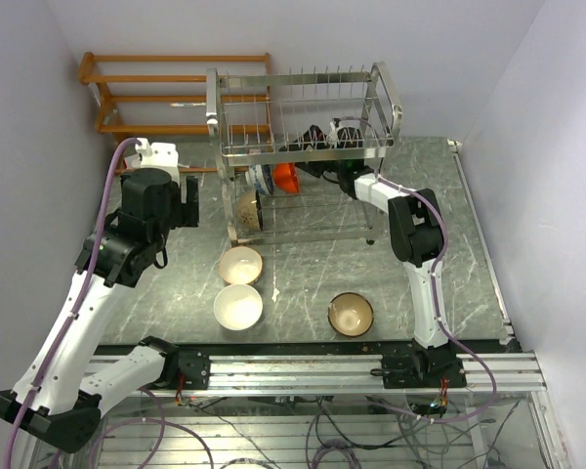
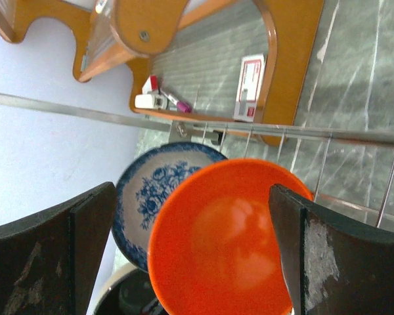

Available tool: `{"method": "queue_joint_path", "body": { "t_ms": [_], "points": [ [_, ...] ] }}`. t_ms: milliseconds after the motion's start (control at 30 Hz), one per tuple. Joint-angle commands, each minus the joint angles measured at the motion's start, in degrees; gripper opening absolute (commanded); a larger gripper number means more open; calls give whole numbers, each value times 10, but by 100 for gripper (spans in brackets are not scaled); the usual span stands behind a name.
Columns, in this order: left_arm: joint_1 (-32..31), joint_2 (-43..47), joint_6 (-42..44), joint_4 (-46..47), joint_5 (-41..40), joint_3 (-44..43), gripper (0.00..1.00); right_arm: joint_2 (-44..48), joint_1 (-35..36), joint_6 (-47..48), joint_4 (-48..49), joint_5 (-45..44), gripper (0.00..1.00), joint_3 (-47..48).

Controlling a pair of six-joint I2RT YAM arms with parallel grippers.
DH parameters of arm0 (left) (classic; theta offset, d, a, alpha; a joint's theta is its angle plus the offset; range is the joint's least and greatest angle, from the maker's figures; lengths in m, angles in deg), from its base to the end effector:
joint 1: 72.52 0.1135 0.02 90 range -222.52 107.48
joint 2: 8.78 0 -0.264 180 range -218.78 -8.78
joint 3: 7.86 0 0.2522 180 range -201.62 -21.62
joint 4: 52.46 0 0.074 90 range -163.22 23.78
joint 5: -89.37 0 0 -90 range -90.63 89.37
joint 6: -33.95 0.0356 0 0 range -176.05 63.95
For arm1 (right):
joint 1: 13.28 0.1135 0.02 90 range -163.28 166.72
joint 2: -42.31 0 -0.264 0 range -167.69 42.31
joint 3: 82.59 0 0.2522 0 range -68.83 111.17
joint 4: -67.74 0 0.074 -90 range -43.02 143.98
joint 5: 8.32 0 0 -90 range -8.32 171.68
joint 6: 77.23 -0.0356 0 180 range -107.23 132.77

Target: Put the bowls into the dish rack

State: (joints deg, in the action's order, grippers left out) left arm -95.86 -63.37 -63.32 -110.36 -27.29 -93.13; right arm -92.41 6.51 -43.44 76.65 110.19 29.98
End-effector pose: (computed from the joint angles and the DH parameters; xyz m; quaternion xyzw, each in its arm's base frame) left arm 0.1698 -0.0559 0.4089 -0.0028 0.8393 0.0561 0.5408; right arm 0.5041 0.1994 0.1819 0.0922 0.7695 0.5226 0.3554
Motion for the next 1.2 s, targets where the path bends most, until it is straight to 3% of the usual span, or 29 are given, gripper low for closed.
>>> {"method": "queue_joint_path", "body": {
  "t_ms": [0, 567, 1167],
  "points": [
    [4, 10, 2, 18, 9, 2, 93, 31, -6, 52, -53, -37, 100, 52],
    [4, 12, -1, 23, 18, 7, 93, 57, 2, 133, -189, -91, 100, 52],
    [4, 25, 1, 27, 31, 29, 93, 146, 3, 134, -187, -85, 100, -55]
  ]
}}
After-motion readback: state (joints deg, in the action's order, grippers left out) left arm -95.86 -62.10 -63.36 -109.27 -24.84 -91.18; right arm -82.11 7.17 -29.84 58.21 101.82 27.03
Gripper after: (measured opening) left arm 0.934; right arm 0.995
